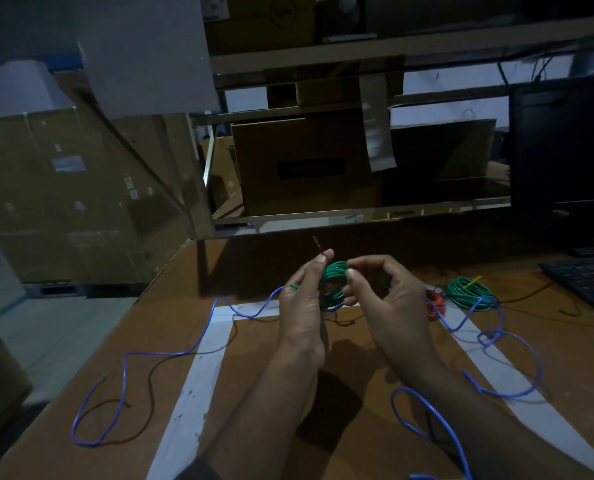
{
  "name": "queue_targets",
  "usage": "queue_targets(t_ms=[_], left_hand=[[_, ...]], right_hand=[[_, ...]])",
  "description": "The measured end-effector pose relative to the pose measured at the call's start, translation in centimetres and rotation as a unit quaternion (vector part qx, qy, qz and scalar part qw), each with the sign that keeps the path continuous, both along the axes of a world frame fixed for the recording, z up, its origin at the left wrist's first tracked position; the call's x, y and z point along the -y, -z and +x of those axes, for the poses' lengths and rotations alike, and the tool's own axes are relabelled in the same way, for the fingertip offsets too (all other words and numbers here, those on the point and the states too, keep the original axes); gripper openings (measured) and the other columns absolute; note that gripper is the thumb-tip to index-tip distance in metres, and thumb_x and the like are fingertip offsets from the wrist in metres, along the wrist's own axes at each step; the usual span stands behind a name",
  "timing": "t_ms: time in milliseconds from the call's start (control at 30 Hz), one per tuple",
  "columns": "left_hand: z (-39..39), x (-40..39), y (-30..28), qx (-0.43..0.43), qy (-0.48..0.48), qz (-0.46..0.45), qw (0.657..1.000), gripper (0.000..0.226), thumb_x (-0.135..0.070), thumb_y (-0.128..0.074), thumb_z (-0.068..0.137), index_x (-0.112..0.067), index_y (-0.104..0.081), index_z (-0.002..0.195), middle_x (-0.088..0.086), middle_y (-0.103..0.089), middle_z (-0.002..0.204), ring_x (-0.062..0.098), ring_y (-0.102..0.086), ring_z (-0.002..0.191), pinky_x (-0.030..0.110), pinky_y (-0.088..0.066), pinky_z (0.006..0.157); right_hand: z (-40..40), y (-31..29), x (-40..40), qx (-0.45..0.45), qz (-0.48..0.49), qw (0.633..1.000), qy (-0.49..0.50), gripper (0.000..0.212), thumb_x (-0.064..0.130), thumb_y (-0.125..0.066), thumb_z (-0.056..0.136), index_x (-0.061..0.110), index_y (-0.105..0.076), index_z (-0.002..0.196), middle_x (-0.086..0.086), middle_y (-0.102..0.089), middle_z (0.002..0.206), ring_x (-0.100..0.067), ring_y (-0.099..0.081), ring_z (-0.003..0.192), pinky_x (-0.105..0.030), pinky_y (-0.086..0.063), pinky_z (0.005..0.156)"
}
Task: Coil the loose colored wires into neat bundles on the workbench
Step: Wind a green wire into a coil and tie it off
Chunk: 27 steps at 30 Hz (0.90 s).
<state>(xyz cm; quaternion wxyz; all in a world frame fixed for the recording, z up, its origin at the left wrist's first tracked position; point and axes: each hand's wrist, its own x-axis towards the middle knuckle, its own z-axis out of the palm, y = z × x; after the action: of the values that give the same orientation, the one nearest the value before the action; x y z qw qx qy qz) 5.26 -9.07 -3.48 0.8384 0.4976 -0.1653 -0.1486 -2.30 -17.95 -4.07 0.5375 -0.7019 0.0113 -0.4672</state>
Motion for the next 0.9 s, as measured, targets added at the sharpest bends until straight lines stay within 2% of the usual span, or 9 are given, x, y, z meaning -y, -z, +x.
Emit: queue_targets(t_ms=[167, 333, 467, 633, 700, 767, 900], left_hand=[[-0.3, 0.2, 0.3, 0.017, -0.003, -0.002, 1.000, 0.025, -0.039, -0.068, 0.095, -0.025, -0.078, 0.112, 0.011, -0.071, 0.126, 0.037, -0.062, 0.124, 0.050, -0.052, 0.102], [-0.7, 0.4, 0.4, 0.016, 0.005, 0.003, 1.000, 0.025, -0.041, -0.065, 0.095, -0.026, -0.079, 0.109, 0.005, -0.074, 0.122, 0.028, -0.064, 0.121, 0.045, -0.051, 0.100], [-1.0, 0.5, 0.3, 0.011, 0.019, 0.002, 1.000, 0.025, -0.044, -0.066, 0.092, -0.026, -0.081, 0.102, 0.005, -0.077, 0.114, 0.026, -0.067, 0.115, 0.043, -0.051, 0.097], [-0.8, 0.5, 0.4, -0.004, 0.020, -0.005, 1.000, 0.017, -0.038, -0.070, 0.090, -0.026, -0.080, 0.099, 0.003, -0.077, 0.115, 0.024, -0.067, 0.114, 0.039, -0.053, 0.093], [-0.7, 0.5, 0.3, -0.011, 0.015, -0.012, 1.000, 0.013, -0.034, -0.072, 0.090, -0.025, -0.080, 0.095, 0.003, -0.078, 0.111, 0.022, -0.070, 0.109, 0.042, -0.052, 0.095], [-0.7, 0.6, 0.2, -0.011, 0.009, -0.016, 1.000, 0.013, -0.035, -0.075, 0.085, -0.025, -0.081, 0.091, 0.003, -0.079, 0.106, 0.020, -0.071, 0.103, 0.045, -0.052, 0.099], [-0.6, 0.5, 0.3, -0.007, 0.011, -0.015, 1.000, 0.017, -0.037, -0.077, 0.083, -0.024, -0.080, 0.093, 0.005, -0.077, 0.108, 0.026, -0.068, 0.109, 0.047, -0.051, 0.099]], right_hand=[[-0.1, -0.4, 0.2, 0.006, 0.046, 0.999, -0.028, 0.014, 0.010, -0.063, 0.098, 0.014, -0.065, 0.111, -0.004, -0.074, 0.093, -0.015, -0.074, 0.085, -0.024, -0.060, 0.072], [-0.2, -0.7, 0.4, 0.017, 0.065, 0.997, -0.038, 0.016, 0.011, -0.060, 0.099, 0.012, -0.065, 0.114, -0.004, -0.072, 0.102, -0.016, -0.074, 0.088, -0.024, -0.060, 0.074], [-0.3, -0.9, 0.7, 0.007, 0.078, 0.996, -0.034, 0.017, 0.011, -0.062, 0.098, 0.013, -0.068, 0.113, -0.002, -0.074, 0.099, -0.015, -0.075, 0.087, -0.025, -0.060, 0.075], [-0.3, -1.1, 0.8, 0.000, 0.092, 0.995, -0.039, 0.025, 0.008, -0.062, 0.098, 0.019, -0.065, 0.120, -0.003, -0.074, 0.102, -0.014, -0.075, 0.090, -0.021, -0.059, 0.077], [-0.3, -1.2, 0.8, 0.002, 0.119, 0.992, -0.051, 0.027, 0.006, -0.063, 0.097, 0.018, -0.061, 0.121, -0.006, -0.072, 0.105, -0.017, -0.075, 0.091, -0.024, -0.060, 0.078], [-0.3, -1.1, 0.8, 0.000, 0.132, 0.990, -0.050, 0.023, 0.007, -0.066, 0.095, 0.015, -0.061, 0.116, -0.008, -0.073, 0.103, -0.018, -0.076, 0.091, -0.028, -0.062, 0.080], [-0.5, -1.0, 0.8, -0.001, 0.125, 0.991, -0.048, 0.015, 0.008, -0.070, 0.093, 0.009, -0.068, 0.108, -0.006, -0.076, 0.097, -0.018, -0.076, 0.089, -0.029, -0.062, 0.082]])
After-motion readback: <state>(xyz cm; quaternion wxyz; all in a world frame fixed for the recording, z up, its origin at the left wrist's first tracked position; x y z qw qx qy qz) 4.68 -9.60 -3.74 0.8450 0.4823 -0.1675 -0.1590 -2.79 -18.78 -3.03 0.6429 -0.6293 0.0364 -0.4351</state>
